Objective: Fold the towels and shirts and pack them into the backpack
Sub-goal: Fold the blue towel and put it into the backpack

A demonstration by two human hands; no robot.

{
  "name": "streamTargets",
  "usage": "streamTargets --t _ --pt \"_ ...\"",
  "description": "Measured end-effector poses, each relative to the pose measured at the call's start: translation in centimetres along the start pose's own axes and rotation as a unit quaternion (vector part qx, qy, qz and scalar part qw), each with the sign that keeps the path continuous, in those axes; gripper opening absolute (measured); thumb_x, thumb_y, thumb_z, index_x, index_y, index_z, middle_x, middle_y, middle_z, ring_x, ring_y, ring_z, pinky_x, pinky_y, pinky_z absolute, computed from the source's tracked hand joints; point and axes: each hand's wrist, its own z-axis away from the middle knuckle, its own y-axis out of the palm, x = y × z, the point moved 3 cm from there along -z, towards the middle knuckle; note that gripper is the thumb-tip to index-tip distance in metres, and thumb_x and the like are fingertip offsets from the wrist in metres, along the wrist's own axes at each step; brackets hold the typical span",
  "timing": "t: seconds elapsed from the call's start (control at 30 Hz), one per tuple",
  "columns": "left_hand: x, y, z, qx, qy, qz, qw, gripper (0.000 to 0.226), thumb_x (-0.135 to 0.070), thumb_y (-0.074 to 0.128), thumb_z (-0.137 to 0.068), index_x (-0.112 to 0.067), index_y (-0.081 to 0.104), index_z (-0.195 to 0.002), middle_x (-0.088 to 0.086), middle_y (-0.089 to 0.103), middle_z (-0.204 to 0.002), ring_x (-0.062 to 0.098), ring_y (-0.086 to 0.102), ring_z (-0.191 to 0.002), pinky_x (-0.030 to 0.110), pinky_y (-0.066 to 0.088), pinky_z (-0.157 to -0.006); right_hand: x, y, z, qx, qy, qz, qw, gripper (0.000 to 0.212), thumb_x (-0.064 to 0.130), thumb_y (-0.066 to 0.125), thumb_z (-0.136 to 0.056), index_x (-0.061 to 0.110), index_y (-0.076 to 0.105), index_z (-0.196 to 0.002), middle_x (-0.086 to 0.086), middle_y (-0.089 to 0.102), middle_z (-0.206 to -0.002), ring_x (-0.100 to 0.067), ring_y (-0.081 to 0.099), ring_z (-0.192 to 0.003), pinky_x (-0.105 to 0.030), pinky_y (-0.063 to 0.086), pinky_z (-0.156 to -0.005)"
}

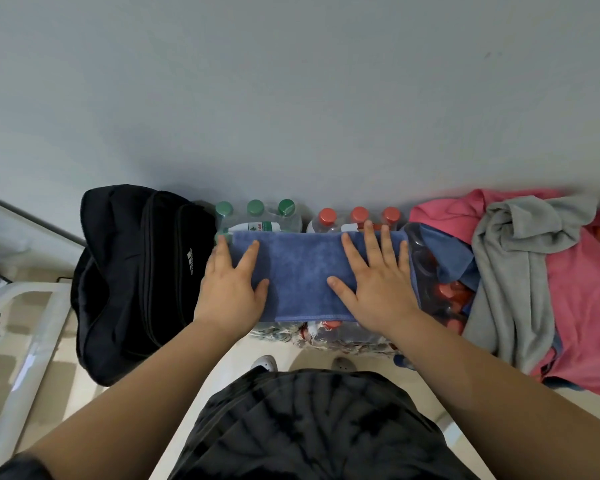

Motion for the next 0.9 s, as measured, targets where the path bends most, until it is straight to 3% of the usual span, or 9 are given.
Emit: streamTargets --t 0.2,0.33,0.5,0.6,0.67,0.77,0.9 --pt "0.4 -1.0 -0.9 -0.012 0.000 0.006 1.000 0.071 -0.045 0.073 -0.084 -0.029 0.045 -0.148 0.014 0.046 -0.137 0.038 0.041 -0.123 0.047 0.038 -0.107 4.1 0.0 -0.6 0.000 -0.046 -0.013 0.999 0.084 0.078 0.008 -0.088 0.036 -0.008 -0.158 -0.005 -0.026 -0.165 -0.033 -0.029 -0.149 -0.064 -0.013 -0.117" --pt "0.2 -1.3 -1.5 0.006 0.020 0.046 0.999 0.069 -0.036 0.079 -0.079 -0.032 0.051 -0.142 0.010 0.048 -0.125 0.036 0.047 -0.116 0.043 0.043 -0.103 4.1 1.0 -0.8 0.004 -0.038 0.016 0.999 0.088 0.079 0.013 -0.087 0.033 -0.002 -0.160 -0.008 -0.017 -0.167 -0.035 -0.023 -0.151 -0.066 -0.008 -0.118" --pt "0.4 -2.2 -2.4 0.071 -0.040 0.183 0.980 0.068 -0.022 0.082 -0.074 -0.041 0.053 -0.132 0.006 0.044 -0.120 0.022 0.054 -0.100 0.032 0.048 -0.099 4.0 1.2 -0.9 -0.002 -0.040 0.017 0.999 0.088 0.079 0.016 -0.087 0.033 -0.002 -0.160 -0.009 -0.016 -0.167 -0.035 -0.022 -0.151 -0.066 -0.007 -0.118" --pt "1.0 -2.6 -2.2 0.072 -0.094 0.328 0.937 0.050 -0.012 0.081 -0.075 -0.038 0.059 -0.111 0.005 0.061 -0.102 0.022 0.063 -0.086 0.034 0.057 -0.072 4.0 1.0 -0.8 -0.002 -0.038 0.015 0.999 0.087 0.079 0.015 -0.087 0.033 -0.005 -0.159 -0.008 -0.017 -0.167 -0.035 -0.024 -0.151 -0.065 -0.008 -0.118" --pt "1.3 -2.8 -1.9 0.078 -0.134 0.420 0.894 0.040 -0.004 0.078 -0.079 -0.028 0.059 -0.104 0.008 0.064 -0.088 0.024 0.064 -0.076 0.030 0.053 -0.059 4.0 0.9 -0.8 -0.002 -0.037 0.011 0.999 0.087 0.079 0.015 -0.088 0.034 -0.004 -0.159 -0.008 -0.017 -0.167 -0.034 -0.024 -0.151 -0.065 -0.009 -0.118" --pt "1.8 -2.7 -1.5 0.113 -0.155 0.476 0.858 0.033 0.000 0.076 -0.081 -0.022 0.061 -0.101 0.019 0.068 -0.094 0.032 0.067 -0.080 0.038 0.054 -0.066 4.0 0.9 -0.7 -0.001 -0.036 0.008 0.999 0.086 0.080 0.015 -0.088 0.034 -0.005 -0.159 -0.007 -0.019 -0.167 -0.033 -0.025 -0.151 -0.065 -0.009 -0.118" --pt "2.2 -2.2 -0.9 0.153 -0.152 0.489 0.845 0.030 0.002 0.073 -0.082 -0.024 0.069 -0.095 0.028 0.069 -0.107 0.034 0.067 -0.086 0.042 0.050 -0.073 4.0 0.7 -0.6 0.003 -0.038 0.008 0.999 0.086 0.080 0.012 -0.089 0.035 -0.007 -0.159 -0.006 -0.020 -0.166 -0.031 -0.026 -0.150 -0.064 -0.008 -0.118"
